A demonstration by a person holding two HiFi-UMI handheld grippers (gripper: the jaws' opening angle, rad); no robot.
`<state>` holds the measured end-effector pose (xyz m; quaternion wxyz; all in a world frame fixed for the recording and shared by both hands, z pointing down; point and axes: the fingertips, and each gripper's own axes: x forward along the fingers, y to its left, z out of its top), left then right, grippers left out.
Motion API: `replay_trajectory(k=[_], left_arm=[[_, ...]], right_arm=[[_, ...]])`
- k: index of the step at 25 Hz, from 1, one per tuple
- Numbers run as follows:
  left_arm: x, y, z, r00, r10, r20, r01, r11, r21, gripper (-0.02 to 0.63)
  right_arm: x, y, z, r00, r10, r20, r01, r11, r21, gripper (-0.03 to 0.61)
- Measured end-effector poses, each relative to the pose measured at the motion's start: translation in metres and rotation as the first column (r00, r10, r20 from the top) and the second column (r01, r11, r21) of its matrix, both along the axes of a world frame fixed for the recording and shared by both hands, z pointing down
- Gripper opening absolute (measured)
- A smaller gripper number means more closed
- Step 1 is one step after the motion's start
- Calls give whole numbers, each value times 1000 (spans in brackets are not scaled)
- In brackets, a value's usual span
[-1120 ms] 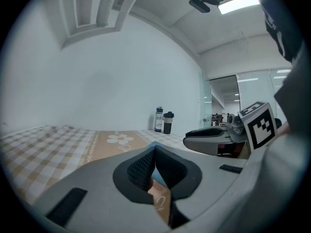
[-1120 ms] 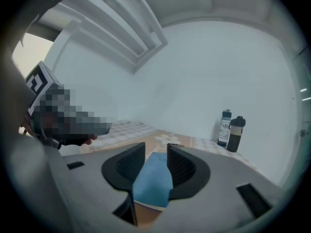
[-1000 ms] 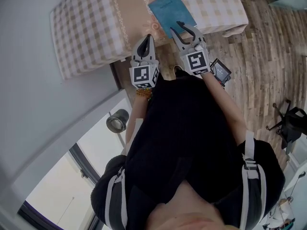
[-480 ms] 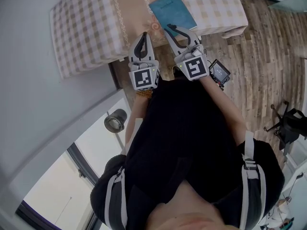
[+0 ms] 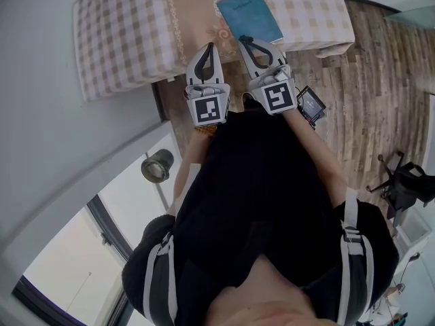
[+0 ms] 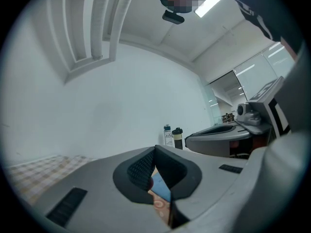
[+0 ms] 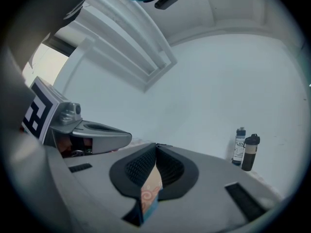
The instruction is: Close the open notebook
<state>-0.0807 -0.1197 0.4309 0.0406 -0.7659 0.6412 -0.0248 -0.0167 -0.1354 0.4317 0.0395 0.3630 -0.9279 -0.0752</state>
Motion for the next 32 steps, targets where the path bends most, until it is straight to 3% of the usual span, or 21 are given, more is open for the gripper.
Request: replay_trajectory(k=[32], left_arm=[[3,1,19,1000,-1,7,1,999,-38,12]], right_arm=[[8,-6,29,998,4,-61,-9,997,-82,3]])
